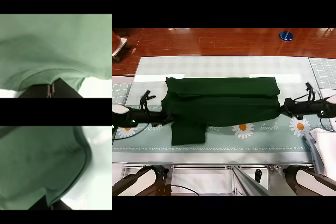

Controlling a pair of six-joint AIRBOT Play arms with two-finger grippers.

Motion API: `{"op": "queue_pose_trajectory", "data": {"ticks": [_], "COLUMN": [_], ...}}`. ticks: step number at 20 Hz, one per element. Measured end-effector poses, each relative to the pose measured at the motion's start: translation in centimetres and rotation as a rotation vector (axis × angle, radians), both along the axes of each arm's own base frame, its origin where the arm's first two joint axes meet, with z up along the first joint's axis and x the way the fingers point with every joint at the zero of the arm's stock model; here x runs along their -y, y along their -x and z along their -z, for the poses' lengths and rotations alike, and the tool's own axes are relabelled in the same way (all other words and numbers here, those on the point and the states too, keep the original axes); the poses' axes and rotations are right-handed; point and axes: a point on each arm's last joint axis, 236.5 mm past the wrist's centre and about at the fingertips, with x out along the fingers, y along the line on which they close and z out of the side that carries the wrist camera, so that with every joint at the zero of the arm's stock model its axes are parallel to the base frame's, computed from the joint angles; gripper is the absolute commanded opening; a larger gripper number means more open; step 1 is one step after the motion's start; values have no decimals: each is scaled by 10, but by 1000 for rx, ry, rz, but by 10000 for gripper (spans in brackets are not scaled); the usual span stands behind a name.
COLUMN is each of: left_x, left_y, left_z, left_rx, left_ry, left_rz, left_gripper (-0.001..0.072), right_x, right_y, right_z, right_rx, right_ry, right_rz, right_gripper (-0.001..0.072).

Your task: Fold the shirts.

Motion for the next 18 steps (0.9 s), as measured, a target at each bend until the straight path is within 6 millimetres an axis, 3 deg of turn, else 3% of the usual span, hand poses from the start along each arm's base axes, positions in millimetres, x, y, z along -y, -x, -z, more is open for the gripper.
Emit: {"op": "queue_pose_trajectory", "data": {"ticks": [5,9,13,17,18], "left_x": [-7,-5,1,2,3], "left_y": [-79,-149,-198,-229,-234], "left_z": [-43,-62,-56,-39,-35], "left_rx": [131,171,134,99,95], "left_ry": [-25,-12,27,53,57], "left_rz": [18,15,35,43,45], "left_gripper": [16,16,16,21,110], "right_x": [14,16,20,19,17], "right_y": [-40,-82,-128,-160,-166], "right_z": [-24,-29,-25,-13,-8], "right_rx": [56,91,113,114,114], "right_ry": [45,45,29,-4,-8], "right_rz": [-4,-13,4,16,19], "right_gripper": [21,21,21,23,92]}}
